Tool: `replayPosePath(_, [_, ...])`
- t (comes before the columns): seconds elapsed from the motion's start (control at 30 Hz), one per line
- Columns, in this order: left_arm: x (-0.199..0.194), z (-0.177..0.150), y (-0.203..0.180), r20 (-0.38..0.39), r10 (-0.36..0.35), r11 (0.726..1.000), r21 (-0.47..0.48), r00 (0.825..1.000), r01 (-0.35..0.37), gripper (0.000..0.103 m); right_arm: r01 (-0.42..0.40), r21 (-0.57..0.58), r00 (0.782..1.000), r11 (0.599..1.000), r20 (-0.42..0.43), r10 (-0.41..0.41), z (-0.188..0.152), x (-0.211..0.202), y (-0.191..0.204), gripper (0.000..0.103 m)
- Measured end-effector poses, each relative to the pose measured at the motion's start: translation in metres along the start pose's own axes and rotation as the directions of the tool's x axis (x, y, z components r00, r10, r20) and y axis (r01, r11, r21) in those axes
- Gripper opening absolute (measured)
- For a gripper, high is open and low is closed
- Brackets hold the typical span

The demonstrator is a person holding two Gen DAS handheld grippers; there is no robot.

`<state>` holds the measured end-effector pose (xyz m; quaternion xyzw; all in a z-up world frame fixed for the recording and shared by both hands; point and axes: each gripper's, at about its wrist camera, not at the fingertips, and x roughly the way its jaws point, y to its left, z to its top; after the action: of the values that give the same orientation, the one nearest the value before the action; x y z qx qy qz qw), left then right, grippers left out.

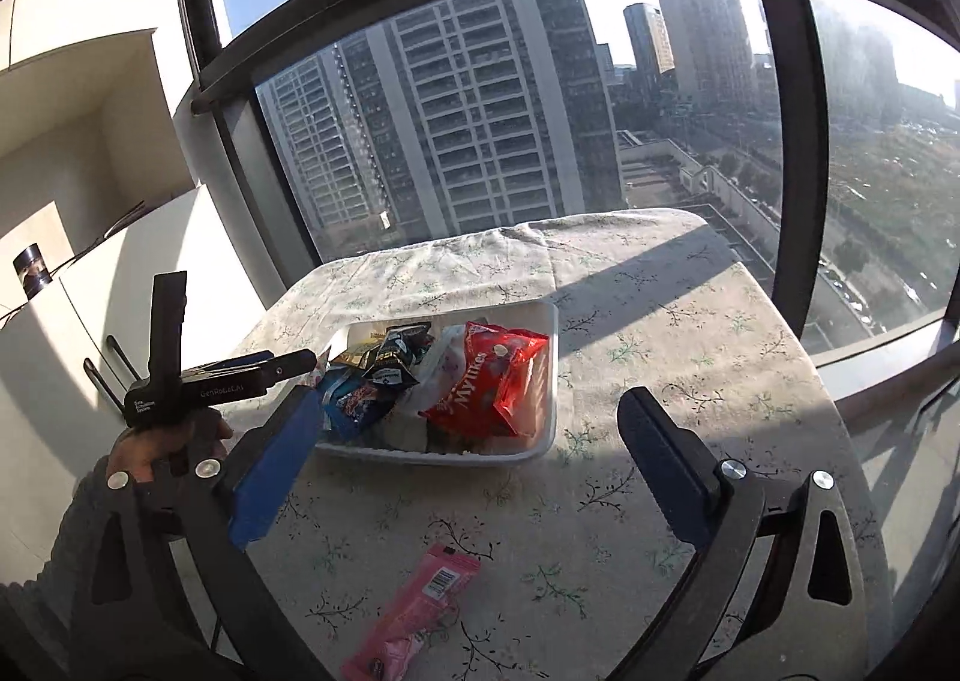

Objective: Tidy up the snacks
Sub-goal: 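Grasp the pink stick packet with the left tool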

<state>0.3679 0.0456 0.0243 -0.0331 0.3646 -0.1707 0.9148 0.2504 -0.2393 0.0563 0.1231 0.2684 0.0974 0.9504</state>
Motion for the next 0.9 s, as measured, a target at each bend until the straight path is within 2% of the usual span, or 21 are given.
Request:
replayPosePath(0.1, [-0.019, -0.006, -0.038, 0.002, 0.008, 0.994, 0.105, 1.0, -0.008, 0.103, 0.051, 0.038, 0.999, 0.998, -0.022, -0.05, -0.031, -0.021, -0.021, 0.1])
replayPosePath(0.23, [-0.037, -0.034, -0.088, -0.047, 0.037, 0.981, 0.191, 0.998, -0.027, 0.103, 0.043, 0.122, 0.995, 0.992, -0.093, -0.032, -0.071, -0.037, -0.042, 0.101])
replayPosePath(0.3, [-0.039, -0.054, -0.111, -0.094, 0.03, 0.974, 0.226, 0.995, -0.008, 0.103, 0.012, 0.15, 0.993, 0.989, -0.117, 0.005, -0.087, -0.043, -0.046, 0.1])
replayPosePath(0.4, [-0.035, -0.085, -0.144, -0.168, 0.001, 0.963, 0.265, 0.986, 0.044, 0.103, 0.005, 0.127, 0.991, 0.992, -0.133, 0.012, -0.109, -0.05, -0.041, 0.1])
replayPosePath(0.53, [-0.028, -0.11, -0.17, -0.216, -0.009, 0.958, 0.277, 0.976, 0.07, 0.102, -0.01, 0.125, 0.988, 0.992, -0.153, 0.029, -0.13, -0.063, -0.039, 0.1])
replayPosePath(0.67, [-0.02, -0.12, -0.18, -0.243, 0.022, 0.955, 0.292, 0.97, 0.051, 0.09, -0.017, 0.112, 0.986, 0.994, -0.161, 0.035, -0.144, -0.08, -0.041, 0.1])
replayPosePath(0.73, [-0.015, -0.122, -0.184, -0.257, 0.032, 0.952, 0.303, 0.966, 0.049, 0.08, -0.011, 0.11, 0.986, 0.994, -0.162, 0.028, -0.146, -0.087, -0.043, 0.1])
replayPosePath(0.9, [-0.005, -0.127, -0.189, -0.287, 0.054, 0.943, 0.329, 0.956, 0.046, 0.07, -0.027, 0.083, 0.985, 0.996, -0.167, 0.04, -0.142, -0.094, -0.035, 0.1])
